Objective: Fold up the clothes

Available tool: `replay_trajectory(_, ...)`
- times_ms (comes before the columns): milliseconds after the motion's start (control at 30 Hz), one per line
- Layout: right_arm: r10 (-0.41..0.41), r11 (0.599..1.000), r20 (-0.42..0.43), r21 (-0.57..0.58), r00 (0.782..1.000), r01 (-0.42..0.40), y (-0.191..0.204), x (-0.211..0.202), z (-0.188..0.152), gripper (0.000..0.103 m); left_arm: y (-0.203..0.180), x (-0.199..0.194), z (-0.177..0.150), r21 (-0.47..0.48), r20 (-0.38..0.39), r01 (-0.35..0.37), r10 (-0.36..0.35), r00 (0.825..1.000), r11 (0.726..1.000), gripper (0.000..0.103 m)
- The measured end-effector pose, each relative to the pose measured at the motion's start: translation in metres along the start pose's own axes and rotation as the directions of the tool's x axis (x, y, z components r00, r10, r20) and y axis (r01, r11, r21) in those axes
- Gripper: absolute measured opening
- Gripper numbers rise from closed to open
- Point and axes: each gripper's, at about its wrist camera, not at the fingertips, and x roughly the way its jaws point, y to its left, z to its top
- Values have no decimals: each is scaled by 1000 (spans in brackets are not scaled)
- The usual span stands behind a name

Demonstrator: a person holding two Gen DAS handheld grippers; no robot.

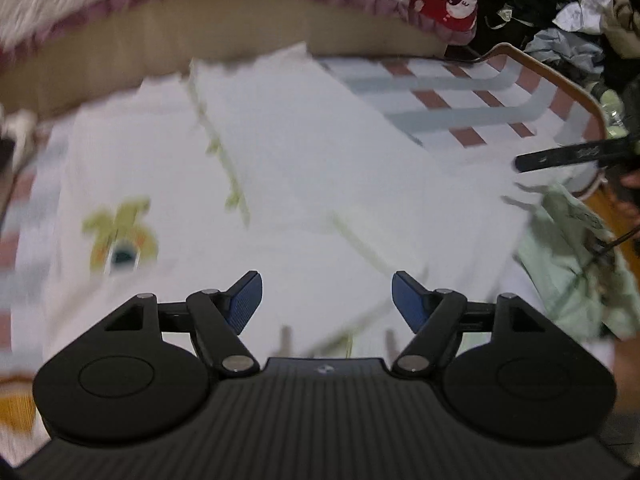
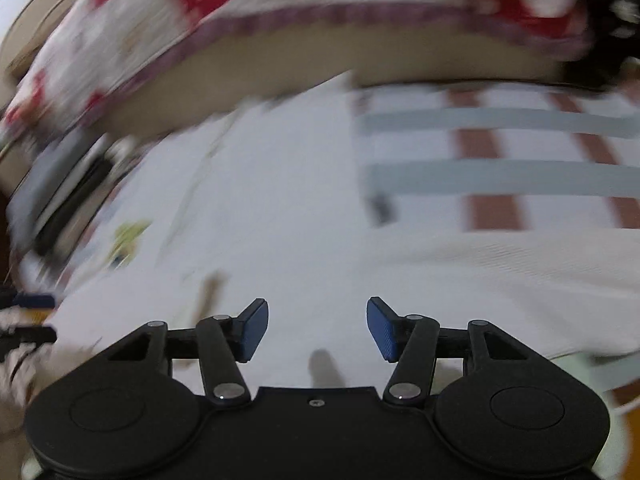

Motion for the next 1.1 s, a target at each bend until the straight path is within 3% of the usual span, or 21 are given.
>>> replay_trajectory(233, -9, 970, 32, 243, 999, 1, -105, 0, 3, 60, -97, 64, 44, 110, 24, -8, 5, 1000, 994, 71)
replay_trajectory(367, -65, 912, 9, 407, 998, 55, -152, 1, -13, 60, -154, 102, 55, 194, 13, -25, 23, 1000, 981, 71)
replay_trajectory(467, -102, 856, 3, 509, 995, 86, -187, -6, -23, 60, -185, 124, 58, 222, -15, 7, -4, 1000, 975, 71)
replay_trajectory(567, -138, 814, 11, 571, 990, 108, -216, -16, -30, 60, -210, 141, 60, 236, -25, -10, 16, 1000, 972, 71)
replay_trajectory(800, -306, 777, 21, 583, 952, 237, -251, -25, -44, 61, -215, 165, 55, 118, -72, -132, 141, 987, 984, 71)
replay_trajectory(933, -375, 752, -6, 582, 927, 308, -263, -15, -55, 61, -207, 167, 52, 73, -100, -130, 137, 985, 989, 71)
replay_trajectory(1033, -401, 748, 64, 598, 914, 286, -264, -11, -65, 66, -203, 166, 50, 67, -107, -127, 133, 985, 990, 72)
replay_trajectory(1100, -439, 771, 125, 561, 890, 301, -260, -5, -66, 65, -200, 167, 49, 51, -116, -124, 129, 985, 991, 72)
